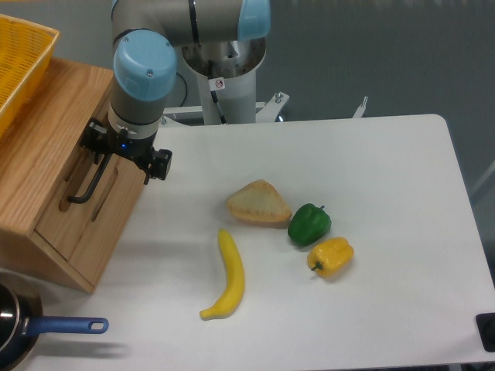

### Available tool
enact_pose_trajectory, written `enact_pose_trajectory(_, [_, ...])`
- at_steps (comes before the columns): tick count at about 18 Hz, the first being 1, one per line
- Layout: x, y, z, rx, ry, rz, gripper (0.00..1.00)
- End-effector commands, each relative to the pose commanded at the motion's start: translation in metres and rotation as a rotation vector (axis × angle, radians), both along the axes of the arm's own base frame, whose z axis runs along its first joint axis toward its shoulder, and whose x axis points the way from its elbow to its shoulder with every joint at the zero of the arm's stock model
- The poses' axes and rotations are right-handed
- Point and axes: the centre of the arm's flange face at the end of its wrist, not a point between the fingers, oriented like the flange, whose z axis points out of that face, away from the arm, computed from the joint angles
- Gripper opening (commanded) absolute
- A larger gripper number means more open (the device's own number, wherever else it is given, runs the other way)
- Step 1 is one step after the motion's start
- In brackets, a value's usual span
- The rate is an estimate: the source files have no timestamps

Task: Slide the top drawer open
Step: 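Pull the handle outward, sliding the drawer out of the cabinet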

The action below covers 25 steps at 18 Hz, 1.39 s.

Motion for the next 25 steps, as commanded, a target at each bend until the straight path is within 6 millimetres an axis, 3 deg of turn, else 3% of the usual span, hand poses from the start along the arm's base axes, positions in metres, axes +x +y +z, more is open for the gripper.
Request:
enact_pose_trajectory(11, [-0.011,-0.006,0.002,-0.044,0.1,-0.03,1.0])
enact_pose_trajectory(17, [-0.021,-0.005,0.016,-0.028,0.132,-0.03,1.0])
enact_pose_trajectory(25, [-0.03,-0.008,0.014,-0.048,0.164,-0.048,1.0])
